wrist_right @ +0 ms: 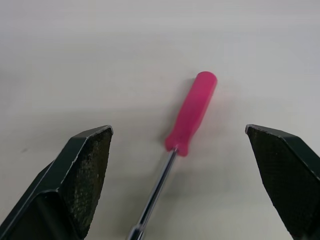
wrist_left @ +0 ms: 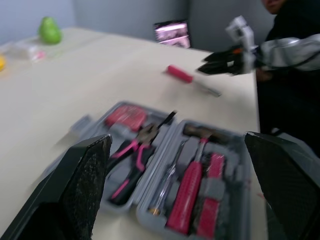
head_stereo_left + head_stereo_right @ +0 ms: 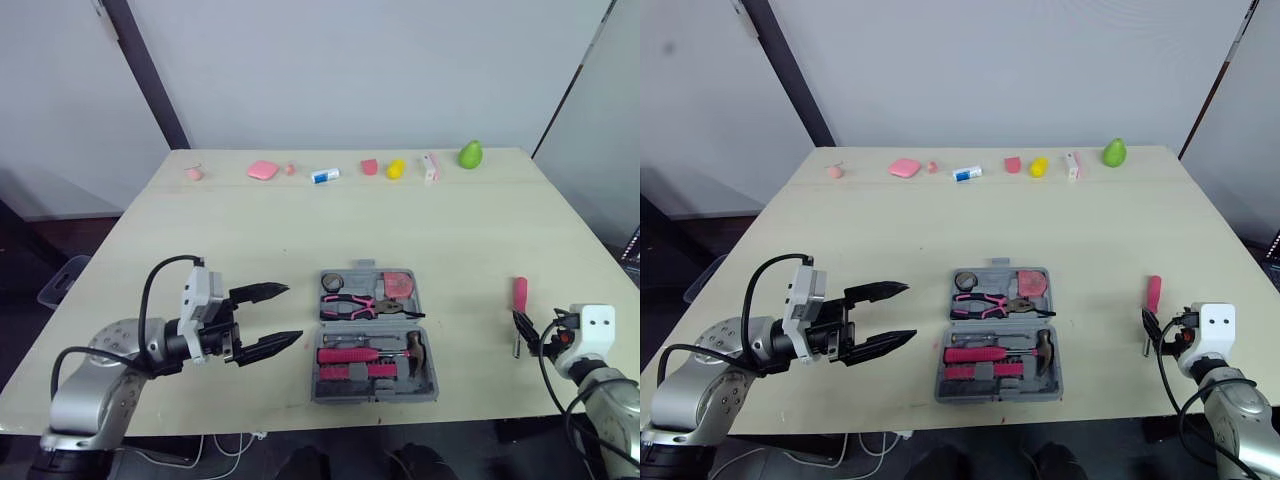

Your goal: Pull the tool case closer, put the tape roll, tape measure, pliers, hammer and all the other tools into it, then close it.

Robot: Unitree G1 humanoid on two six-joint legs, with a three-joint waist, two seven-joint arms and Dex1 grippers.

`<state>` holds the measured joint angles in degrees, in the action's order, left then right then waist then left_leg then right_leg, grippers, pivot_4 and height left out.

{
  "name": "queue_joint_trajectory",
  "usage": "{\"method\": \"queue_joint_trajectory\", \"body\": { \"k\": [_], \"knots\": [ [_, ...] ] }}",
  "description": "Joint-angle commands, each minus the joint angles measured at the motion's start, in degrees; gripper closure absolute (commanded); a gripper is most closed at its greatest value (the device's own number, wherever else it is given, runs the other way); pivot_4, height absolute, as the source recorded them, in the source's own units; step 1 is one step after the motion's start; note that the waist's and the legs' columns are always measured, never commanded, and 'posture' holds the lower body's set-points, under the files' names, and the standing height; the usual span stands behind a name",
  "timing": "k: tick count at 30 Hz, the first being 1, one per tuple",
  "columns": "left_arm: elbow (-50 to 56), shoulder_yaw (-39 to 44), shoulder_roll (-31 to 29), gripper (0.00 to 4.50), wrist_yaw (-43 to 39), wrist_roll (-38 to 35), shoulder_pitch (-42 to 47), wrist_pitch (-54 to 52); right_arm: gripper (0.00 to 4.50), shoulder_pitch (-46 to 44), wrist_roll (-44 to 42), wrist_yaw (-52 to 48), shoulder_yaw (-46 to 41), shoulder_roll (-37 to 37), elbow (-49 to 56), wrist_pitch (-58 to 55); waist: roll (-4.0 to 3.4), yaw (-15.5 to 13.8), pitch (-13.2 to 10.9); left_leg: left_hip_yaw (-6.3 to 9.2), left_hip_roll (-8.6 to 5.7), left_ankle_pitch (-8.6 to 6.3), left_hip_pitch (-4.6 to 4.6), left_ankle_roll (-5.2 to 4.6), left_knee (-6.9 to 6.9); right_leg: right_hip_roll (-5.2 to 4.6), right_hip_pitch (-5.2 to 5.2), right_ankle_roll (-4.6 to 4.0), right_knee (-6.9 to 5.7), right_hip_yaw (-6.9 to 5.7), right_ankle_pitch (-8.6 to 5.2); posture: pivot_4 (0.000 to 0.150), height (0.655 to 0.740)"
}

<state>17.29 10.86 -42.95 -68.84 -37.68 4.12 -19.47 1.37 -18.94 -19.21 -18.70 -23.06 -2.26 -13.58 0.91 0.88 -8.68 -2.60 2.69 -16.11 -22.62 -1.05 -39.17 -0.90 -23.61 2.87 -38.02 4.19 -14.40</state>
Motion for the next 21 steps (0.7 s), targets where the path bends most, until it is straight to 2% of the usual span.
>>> {"method": "queue_joint_trajectory", "body": {
  "k": [1,6,14,17,19,21],
  "knots": [
    [2.2,-0.6,-1.6,0.01,-2.7,-2.4,2.3,-1.1,0.00,-2.7,1.7,2.7,-0.1,0.4,-2.4,-0.4,0.00,0.1,0.0,0.01,0.00,0.00,0.00,0.00,0.00,0.01,0.00,0.01,0.00,0.01,0.00,0.150,0.7400],
    [2.9,-2.0,-2.9,0.01,-6.1,-5.1,6.3,-3.2,0.00,-6.5,1.9,3.6,0.8,1.3,-6.4,-3.4,-0.03,0.2,0.0,0.02,0.01,0.00,-0.01,0.00,0.01,0.03,-0.01,0.02,0.00,0.01,0.01,0.150,0.7400],
    [2.6,-3.2,-2.1,0.01,-5.9,-5.4,9.7,-4.5,0.00,-10.5,3.7,3.9,2.0,1.8,-11.4,-2.5,-0.03,0.3,0.0,0.02,0.01,0.00,-0.01,0.00,0.01,0.04,-0.01,0.05,0.01,0.02,0.02,0.150,0.7400],
    [2.5,-3.4,-1.9,0.00,-5.9,-4.9,10.0,-4.2,0.85,-11.7,4.6,4.5,2.3,2.1,-13.1,-1.7,-0.03,0.3,0.0,0.02,0.00,0.00,-0.01,0.00,0.01,0.04,-0.01,0.04,0.00,0.02,0.02,0.150,0.7400],
    [2.4,-3.5,-1.8,0.00,-5.9,-4.4,9.9,-3.6,1.60,-11.9,5.5,4.4,2.9,2.0,-13.7,-0.9,-0.03,0.3,0.0,0.05,0.00,0.00,-0.02,0.00,0.02,0.05,-0.01,0.04,0.00,0.02,0.02,0.150,0.7400],
    [2.4,-3.5,-1.8,0.00,-5.9,-3.9,9.4,-2.9,1.98,-11.9,6.2,4.4,3.2,1.9,-14.0,-0.1,-0.03,0.3,0.0,0.05,0.01,0.00,-0.03,0.00,0.02,0.05,-0.01,0.05,0.01,0.02,0.02,0.150,0.7400]
  ]
}}
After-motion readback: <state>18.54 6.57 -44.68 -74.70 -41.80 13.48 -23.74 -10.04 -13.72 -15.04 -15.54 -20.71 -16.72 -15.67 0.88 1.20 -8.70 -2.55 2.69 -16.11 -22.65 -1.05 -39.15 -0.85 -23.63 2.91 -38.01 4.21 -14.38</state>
